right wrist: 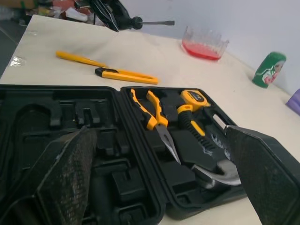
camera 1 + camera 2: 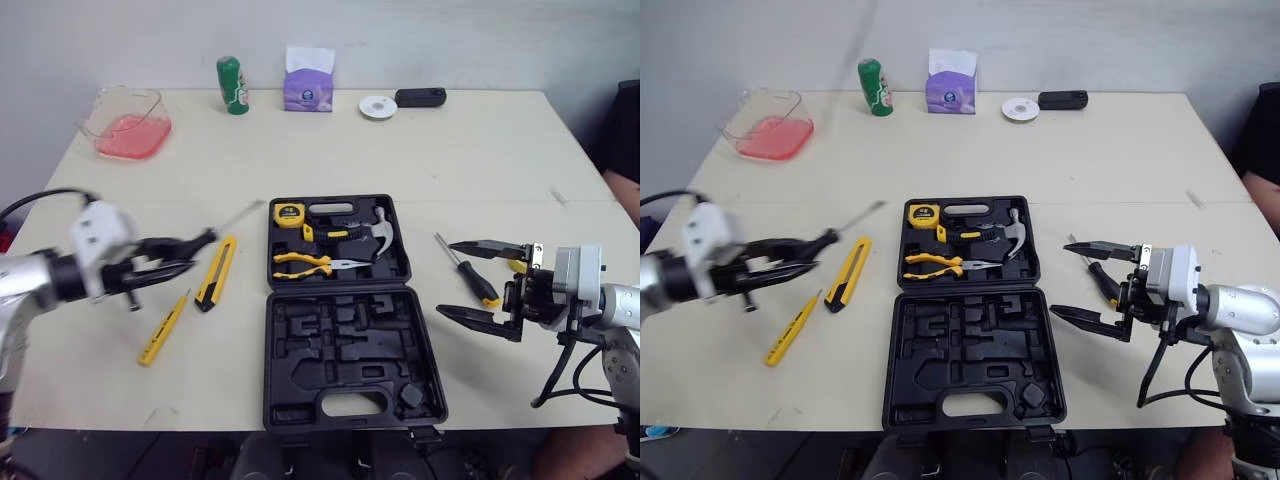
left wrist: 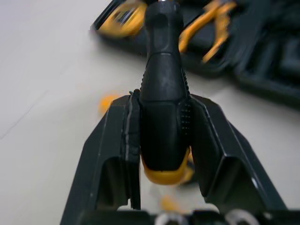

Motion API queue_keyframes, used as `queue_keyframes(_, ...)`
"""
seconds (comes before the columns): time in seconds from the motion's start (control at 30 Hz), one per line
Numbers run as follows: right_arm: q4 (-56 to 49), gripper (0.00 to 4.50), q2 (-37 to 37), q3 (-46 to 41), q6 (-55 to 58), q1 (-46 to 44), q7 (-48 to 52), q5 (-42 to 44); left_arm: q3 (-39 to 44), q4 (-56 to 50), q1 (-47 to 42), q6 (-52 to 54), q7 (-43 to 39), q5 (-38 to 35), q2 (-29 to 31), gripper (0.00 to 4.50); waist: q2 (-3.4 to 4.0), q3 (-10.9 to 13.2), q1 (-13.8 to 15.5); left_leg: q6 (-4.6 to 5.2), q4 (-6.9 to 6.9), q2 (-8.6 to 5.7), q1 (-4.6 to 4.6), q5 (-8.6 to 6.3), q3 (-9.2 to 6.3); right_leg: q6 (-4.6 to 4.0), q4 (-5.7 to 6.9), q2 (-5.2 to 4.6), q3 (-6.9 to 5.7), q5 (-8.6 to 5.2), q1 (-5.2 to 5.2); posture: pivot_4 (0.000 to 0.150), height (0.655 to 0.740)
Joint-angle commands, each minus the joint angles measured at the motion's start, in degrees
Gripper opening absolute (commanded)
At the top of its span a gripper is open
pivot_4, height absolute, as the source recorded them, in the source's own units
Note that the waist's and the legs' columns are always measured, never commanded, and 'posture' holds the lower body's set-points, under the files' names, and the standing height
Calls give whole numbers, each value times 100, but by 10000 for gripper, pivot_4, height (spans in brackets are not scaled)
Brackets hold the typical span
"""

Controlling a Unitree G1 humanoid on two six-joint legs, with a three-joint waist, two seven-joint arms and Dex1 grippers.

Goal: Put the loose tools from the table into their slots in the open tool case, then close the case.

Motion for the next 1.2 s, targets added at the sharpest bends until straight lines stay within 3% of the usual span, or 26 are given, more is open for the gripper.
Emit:
queue_keyframes(0.03,142,45000,-79,-225,-148,102,9,-52,-991,-620,-804,732,83,5,-185,10345,-1,0,23,5,1,-4,0,1,1,5,0,1,3,3,1,1500,7400)
queue_keyframes(0.23,272,45000,-73,-368,-432,468,145,-111,-2445,-766,-1899,1756,156,636,-388,10345,0,-1,-29,11,10,15,-3,7,16,11,3,46,22,6,2,1500,7400)
queue_keyframes(0.5,388,45000,-72,-564,-655,867,292,-48,-3798,-1103,-2575,2940,211,1133,-663,10345,0,0,-29,7,47,28,-13,4,6,9,-3,64,33,5,2,1500,7400)
queue_keyframes(0.63,432,45000,-17,-570,-785,950,291,-70,-3961,-1134,-2750,3213,451,1302,-965,10345,-1,0,-3,10,66,29,-20,2,-3,8,2,64,32,5,5,1500,7400)
queue_keyframes(1.2,321,45000,156,-383,-936,1002,184,-127,-4457,-1115,-2904,3555,451,1899,-661,10345,0,0,88,11,77,31,-22,3,-6,7,7,64,32,5,4,1500,7400)
